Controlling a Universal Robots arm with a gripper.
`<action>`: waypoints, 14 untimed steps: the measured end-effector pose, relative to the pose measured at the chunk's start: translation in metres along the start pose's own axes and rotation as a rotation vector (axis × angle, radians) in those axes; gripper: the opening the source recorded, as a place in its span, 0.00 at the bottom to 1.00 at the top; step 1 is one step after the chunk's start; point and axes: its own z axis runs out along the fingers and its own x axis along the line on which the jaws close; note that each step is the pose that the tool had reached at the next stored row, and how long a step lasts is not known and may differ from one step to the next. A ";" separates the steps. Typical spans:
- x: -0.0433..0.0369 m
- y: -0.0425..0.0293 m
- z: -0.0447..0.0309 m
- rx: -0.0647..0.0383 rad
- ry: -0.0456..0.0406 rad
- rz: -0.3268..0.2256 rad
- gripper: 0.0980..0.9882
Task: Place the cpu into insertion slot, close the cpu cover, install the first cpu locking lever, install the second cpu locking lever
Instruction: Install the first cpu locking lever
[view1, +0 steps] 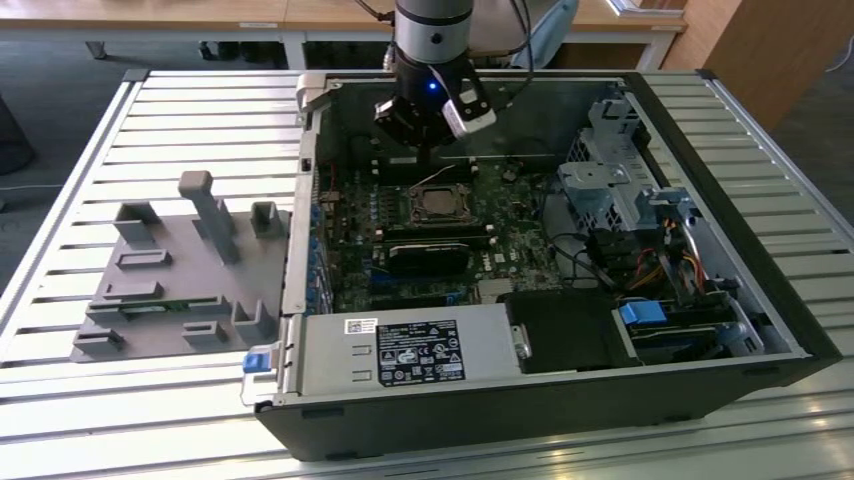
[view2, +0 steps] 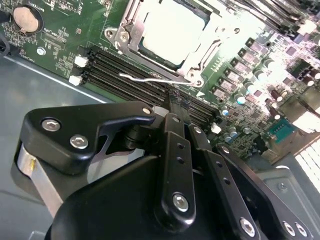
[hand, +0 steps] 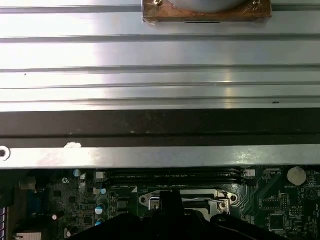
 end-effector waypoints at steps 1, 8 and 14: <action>-0.0006 0.0000 0.0003 0.000 0.0001 0.000 0.01; -0.0033 0.0000 0.0013 0.000 0.0001 0.000 0.01; -0.0044 -0.0002 0.0034 0.000 0.0001 0.000 0.01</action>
